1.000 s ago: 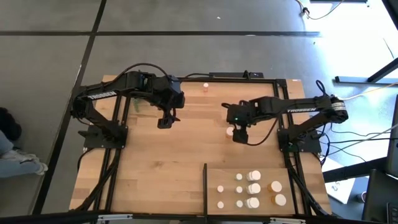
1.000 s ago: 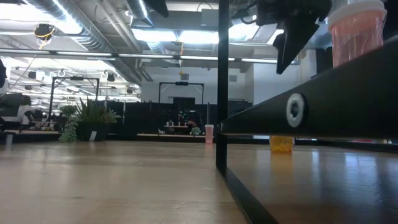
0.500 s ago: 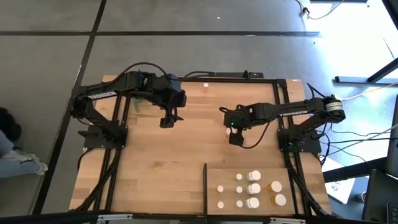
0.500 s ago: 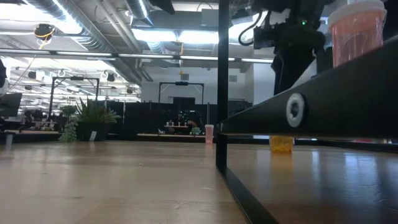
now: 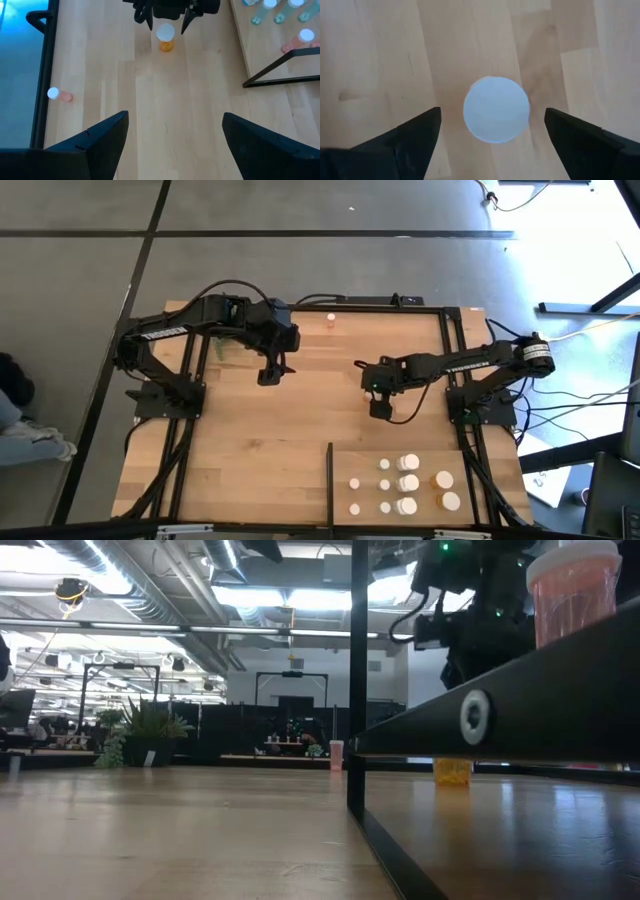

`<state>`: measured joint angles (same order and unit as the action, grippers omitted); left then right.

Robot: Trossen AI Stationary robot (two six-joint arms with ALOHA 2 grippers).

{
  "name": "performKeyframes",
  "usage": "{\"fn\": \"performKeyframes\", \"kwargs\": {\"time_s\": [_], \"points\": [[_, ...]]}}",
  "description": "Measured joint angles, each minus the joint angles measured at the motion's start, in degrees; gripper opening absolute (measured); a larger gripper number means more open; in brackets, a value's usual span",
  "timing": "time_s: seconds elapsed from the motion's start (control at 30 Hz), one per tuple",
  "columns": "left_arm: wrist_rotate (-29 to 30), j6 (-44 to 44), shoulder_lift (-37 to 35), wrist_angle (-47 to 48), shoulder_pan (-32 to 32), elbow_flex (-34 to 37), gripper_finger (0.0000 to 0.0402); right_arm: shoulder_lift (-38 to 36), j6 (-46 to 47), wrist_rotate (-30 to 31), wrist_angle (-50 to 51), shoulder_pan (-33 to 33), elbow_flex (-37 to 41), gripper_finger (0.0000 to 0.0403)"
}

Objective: Pick and place medicine bottles onto shelf by color
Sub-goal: Put the orange pill bottle on the shelf aligned with the other orange pill bottles

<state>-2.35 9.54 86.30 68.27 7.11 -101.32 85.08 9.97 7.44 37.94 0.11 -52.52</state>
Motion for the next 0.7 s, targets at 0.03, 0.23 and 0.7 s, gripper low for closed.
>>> {"fn": "performKeyframes", "kwargs": {"time_s": [0.03,0.23,0.7], "points": [[0.0,0.0,0.0,0.0,0.0,0.0,0.0316,0.0,0.0,0.0,-0.5,-0.1,0.5,0.0358],[0.0,0.0,0.0,-0.2,0.0,0.0,0.0316,0.0,-0.3,0.0,-5.3,-0.5,3.4,0.0358],[0.0,0.0,0.0,-0.2,0.0,0.0,0.0316,0.3,0.3,-1.1,-11.6,-2.2,7.1,0.0298]]}}
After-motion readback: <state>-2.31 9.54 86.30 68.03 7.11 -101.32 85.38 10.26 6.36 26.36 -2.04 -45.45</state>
